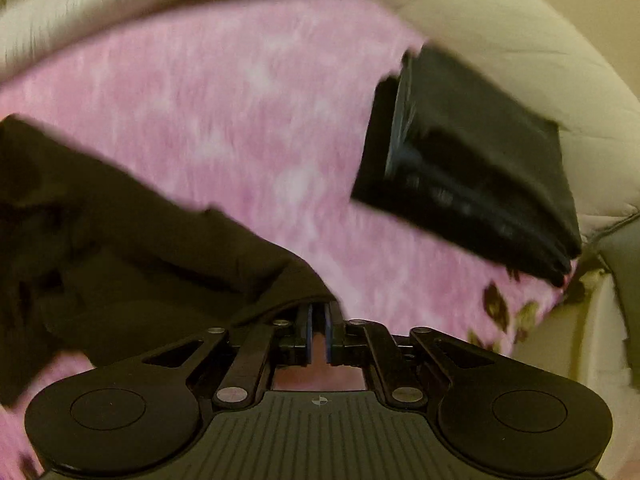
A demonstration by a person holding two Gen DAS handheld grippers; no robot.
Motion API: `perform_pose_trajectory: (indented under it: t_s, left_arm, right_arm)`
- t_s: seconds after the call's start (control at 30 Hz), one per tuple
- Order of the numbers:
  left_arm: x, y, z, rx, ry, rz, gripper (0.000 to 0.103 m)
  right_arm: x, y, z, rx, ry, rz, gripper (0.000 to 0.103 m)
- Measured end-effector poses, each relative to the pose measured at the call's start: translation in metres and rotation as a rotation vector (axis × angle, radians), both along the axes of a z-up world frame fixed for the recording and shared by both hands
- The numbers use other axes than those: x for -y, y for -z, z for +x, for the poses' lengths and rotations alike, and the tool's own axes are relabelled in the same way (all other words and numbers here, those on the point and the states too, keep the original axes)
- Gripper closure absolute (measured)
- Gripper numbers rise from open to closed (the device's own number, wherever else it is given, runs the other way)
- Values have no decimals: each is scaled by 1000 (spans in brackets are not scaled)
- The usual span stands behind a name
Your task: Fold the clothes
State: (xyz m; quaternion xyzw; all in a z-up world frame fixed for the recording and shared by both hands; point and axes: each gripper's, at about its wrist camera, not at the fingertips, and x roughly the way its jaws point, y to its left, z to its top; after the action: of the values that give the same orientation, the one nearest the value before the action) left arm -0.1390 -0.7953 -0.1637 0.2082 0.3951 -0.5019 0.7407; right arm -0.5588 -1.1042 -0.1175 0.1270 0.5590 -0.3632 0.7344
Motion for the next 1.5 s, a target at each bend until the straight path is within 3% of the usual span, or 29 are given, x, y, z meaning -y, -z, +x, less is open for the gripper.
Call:
perform_pose_trajectory:
  t_s: [0.03,0.1,0.33,0.43,0.47,0.53,0.63,0.8,0.97,1.03,1.13,1.33,1.5]
  left_arm:
    - [-11,12,-7,-35,-36,34,36]
    - [-28,34,-23,-105,-96,74,36]
    - [-71,106,-84,-350,-260,129,37]
    - [-89,137,-110,-453,-330,152,45]
    - [-86,137,-111,-436,-333,140,70]
    - [-85,139,-107,-444,-351,113,99]
    - [-105,119,-99,-416,-341,42,100]
    - [-189,56,-78,-344,-316,-22,101]
    - [-300,22,-39,-254,-468,73,101]
    - [-337,21,-30,-202,-516,142,101]
    - [-367,35,-26,-198,-549,202,101]
    - [-386,61,-38,-210,-551,199,100]
    - [-401,82,-49,-220,-552,197,100]
  right_arm:
    - [-4,1,1,-5,-20,2,58]
    - [-19,3,6,5,-72,11,48]
    - [-86,23,56,84,-443,86,44]
    - [-104,38,83,103,-582,112,43]
    - [-107,41,92,99,-612,106,43]
    - [-113,44,109,93,-663,93,43]
    - [-117,42,132,102,-731,71,43]
    - [-136,18,178,146,-946,3,43]
    - [-171,15,229,167,-1119,-4,41]
    - [-191,21,248,173,-1197,9,40]
    - [-226,42,278,142,-1350,38,37]
    - [-291,91,317,22,-1679,44,32]
    - [-302,128,365,-37,-1714,53,30]
